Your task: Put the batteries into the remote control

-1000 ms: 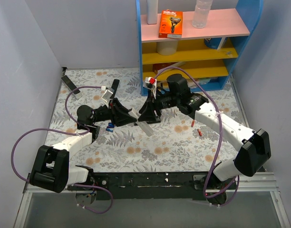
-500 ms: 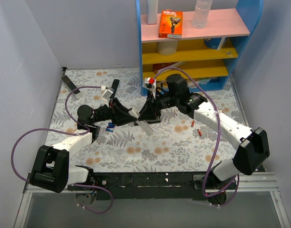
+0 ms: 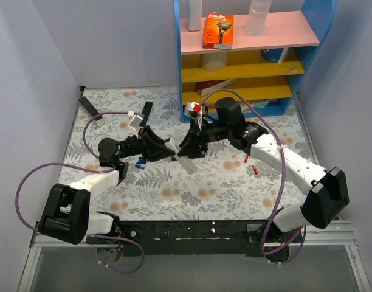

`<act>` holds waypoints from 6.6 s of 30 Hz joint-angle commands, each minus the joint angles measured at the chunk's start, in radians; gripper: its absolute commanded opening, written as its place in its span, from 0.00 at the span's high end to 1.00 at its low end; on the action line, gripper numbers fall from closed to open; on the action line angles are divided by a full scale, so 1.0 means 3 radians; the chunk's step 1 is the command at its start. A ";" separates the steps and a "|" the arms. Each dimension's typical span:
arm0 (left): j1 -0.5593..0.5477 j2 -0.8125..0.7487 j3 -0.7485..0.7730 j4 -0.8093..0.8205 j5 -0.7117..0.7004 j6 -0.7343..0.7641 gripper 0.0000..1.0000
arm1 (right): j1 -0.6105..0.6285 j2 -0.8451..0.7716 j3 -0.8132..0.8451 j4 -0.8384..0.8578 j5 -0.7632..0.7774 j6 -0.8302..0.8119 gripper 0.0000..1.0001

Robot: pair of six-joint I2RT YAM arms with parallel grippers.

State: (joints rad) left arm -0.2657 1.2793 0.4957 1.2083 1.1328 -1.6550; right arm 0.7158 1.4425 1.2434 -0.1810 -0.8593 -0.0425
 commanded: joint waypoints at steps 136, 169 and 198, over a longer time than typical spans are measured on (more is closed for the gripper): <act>-0.0827 -0.0317 0.0807 -0.3261 -0.3137 0.0214 0.06 | 0.0370 -0.0079 -0.0233 -0.0235 0.2373 0.0489 0.93; -0.0919 -0.0495 0.0041 -0.2525 -0.3362 0.0030 1.00 | 0.0370 -0.0354 -0.0438 0.0031 0.2664 0.0822 0.21; -0.0832 -0.1304 -0.0957 -0.1757 -0.3004 0.0112 1.00 | -0.1792 -0.0314 -0.1128 -0.1289 0.3238 0.1385 0.35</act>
State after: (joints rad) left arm -0.5190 0.9195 0.2333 0.6445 0.2184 -1.6279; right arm 0.2356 1.3209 0.9333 -0.6109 0.1410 0.3611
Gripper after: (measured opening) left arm 0.273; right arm 0.694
